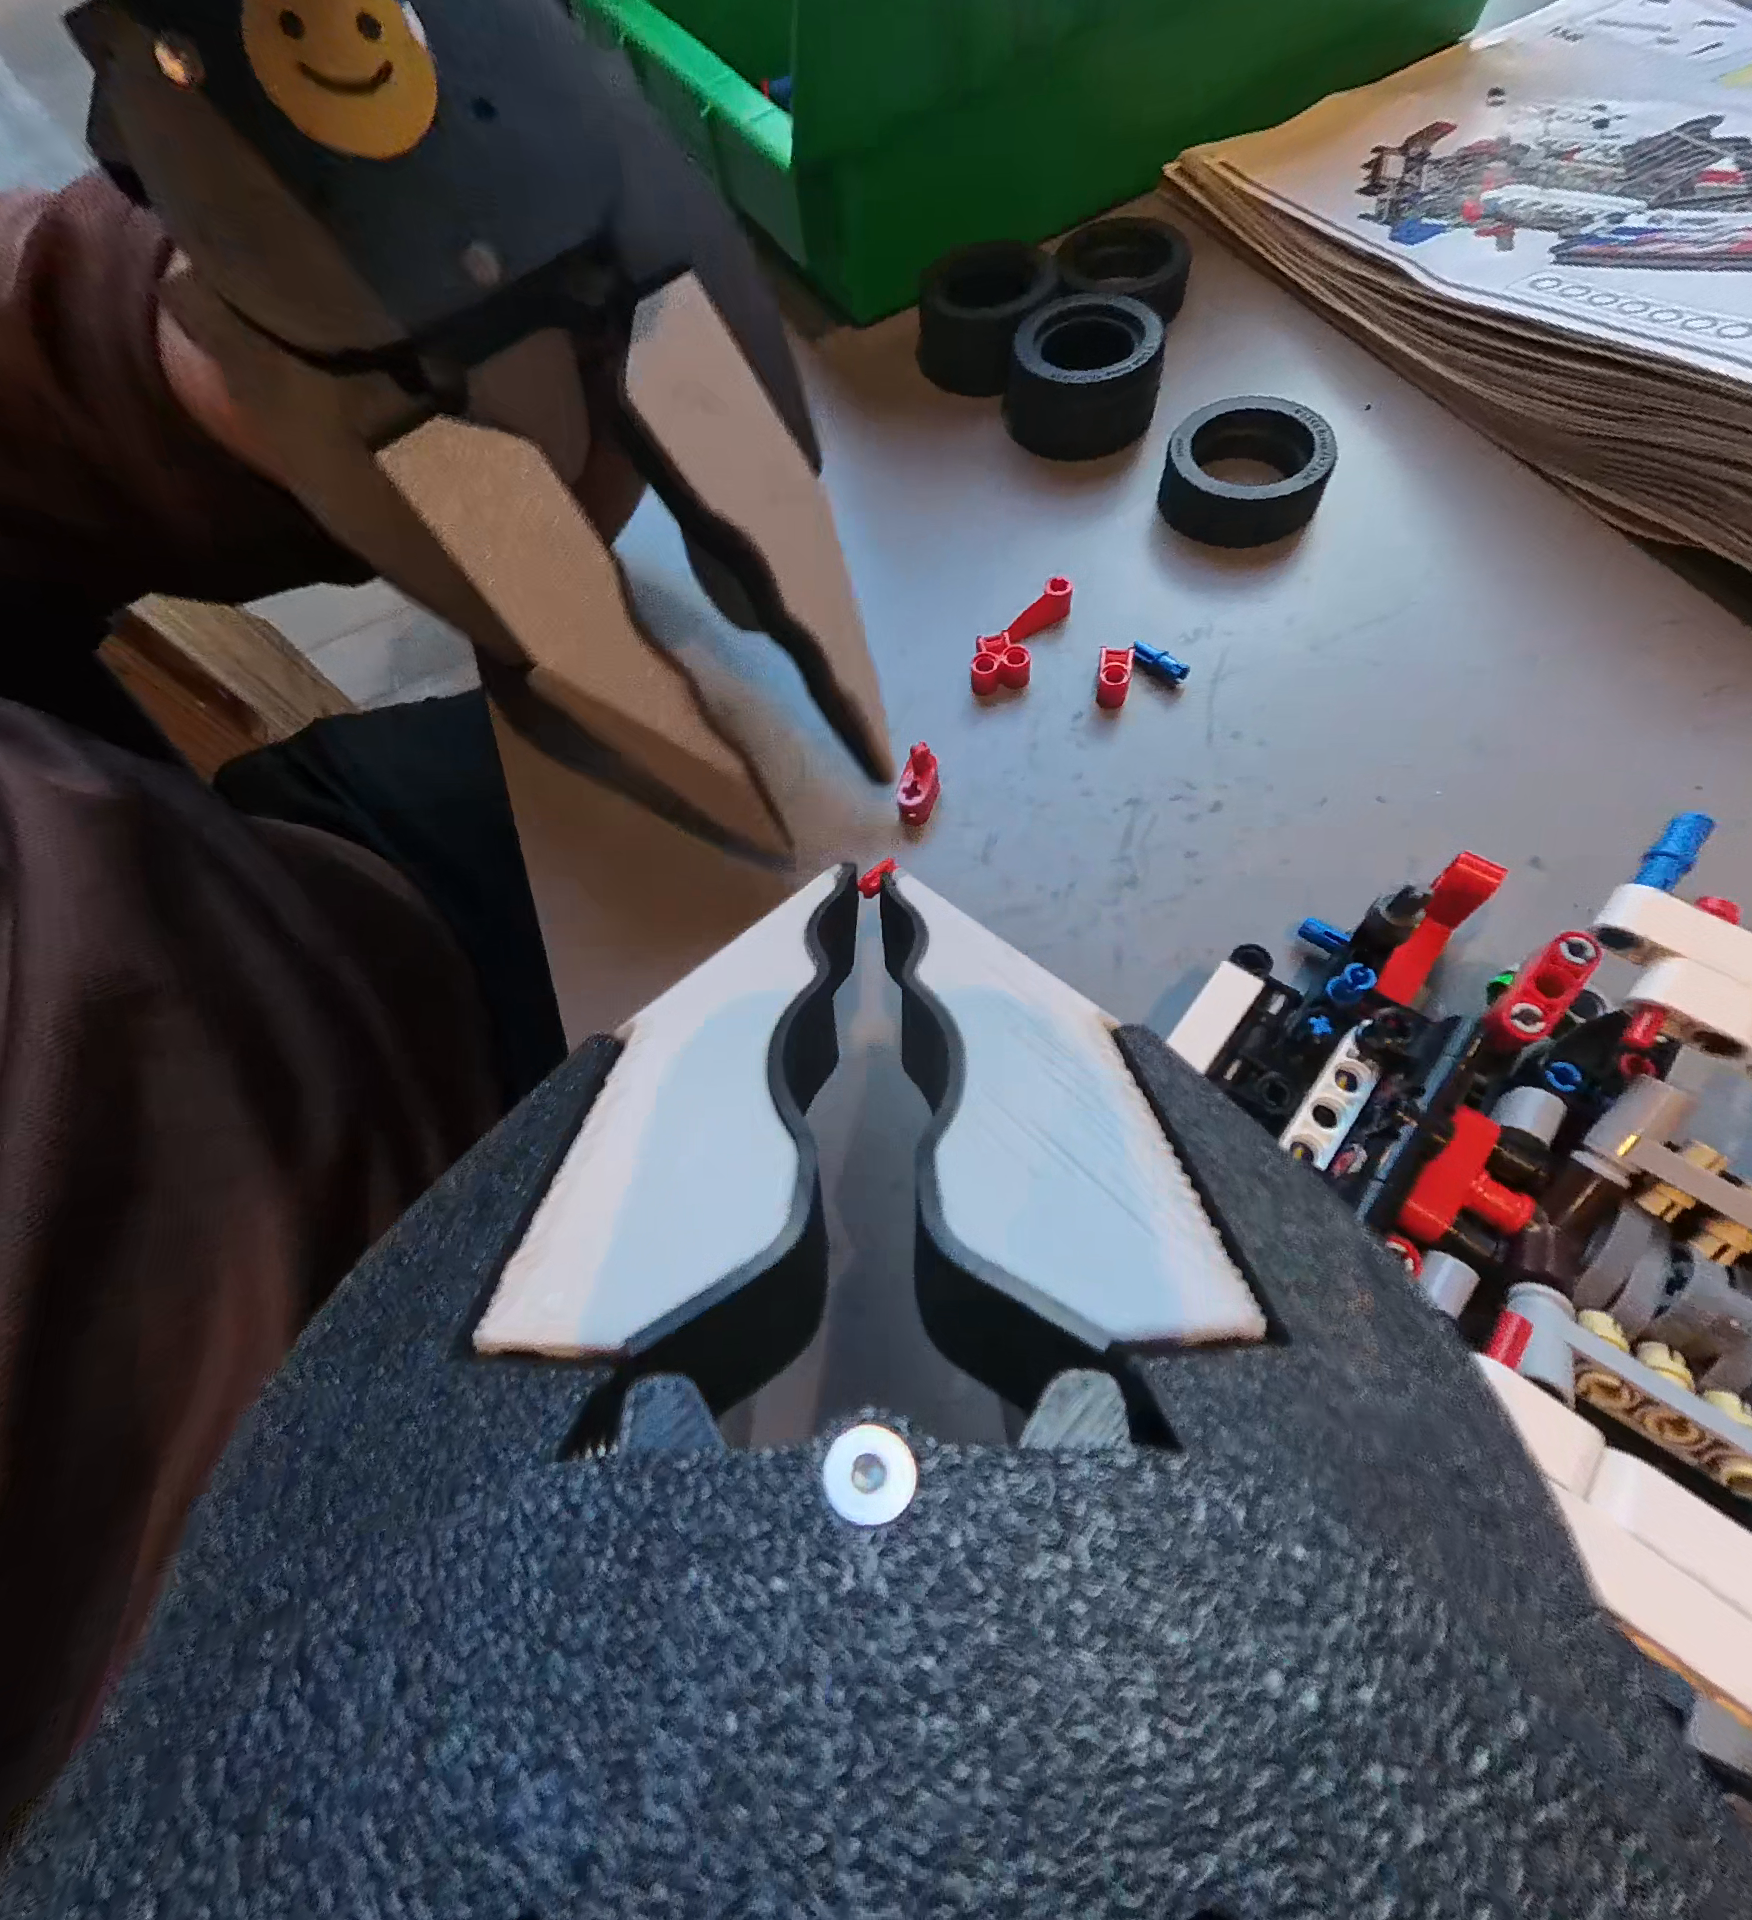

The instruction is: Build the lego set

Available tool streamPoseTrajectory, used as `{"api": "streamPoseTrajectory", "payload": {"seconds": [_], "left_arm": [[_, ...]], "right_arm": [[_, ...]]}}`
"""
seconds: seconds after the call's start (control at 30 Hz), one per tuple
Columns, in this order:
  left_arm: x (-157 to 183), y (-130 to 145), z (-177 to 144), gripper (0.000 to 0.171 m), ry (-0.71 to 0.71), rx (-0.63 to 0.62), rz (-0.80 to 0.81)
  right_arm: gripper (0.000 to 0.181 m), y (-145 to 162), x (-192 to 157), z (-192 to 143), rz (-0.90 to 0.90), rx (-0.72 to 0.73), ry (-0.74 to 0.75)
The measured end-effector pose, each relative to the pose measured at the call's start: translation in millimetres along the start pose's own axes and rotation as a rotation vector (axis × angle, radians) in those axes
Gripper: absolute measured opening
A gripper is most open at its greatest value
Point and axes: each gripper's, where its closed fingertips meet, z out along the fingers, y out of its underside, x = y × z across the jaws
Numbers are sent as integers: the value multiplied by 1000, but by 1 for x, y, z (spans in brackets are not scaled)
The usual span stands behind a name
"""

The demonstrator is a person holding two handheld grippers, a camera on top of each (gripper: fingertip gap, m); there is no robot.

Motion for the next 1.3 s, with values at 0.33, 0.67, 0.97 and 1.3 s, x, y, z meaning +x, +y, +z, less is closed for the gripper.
{"api": "streamPoseTrajectory", "payload": {"seconds": [0.33, 0.67, 0.97, 1.3], "left_arm": [[-17, 2, 8, 27, -39, -55, 49], [-14, 6, 1, 13, 19, -82, 124], [-24, 6, -2, 20, 114, -101, 266], [-5, 2, 10, 3, 261, -78, 291]], "right_arm": [[4, 6, 1, 4, -38, -40, 27], [4, 7, 0, 5, -44, -51, -3], [4, 8, -6, 12, -89, -80, -32], [4, 9, -4, 13, -91, -136, -23]]}}
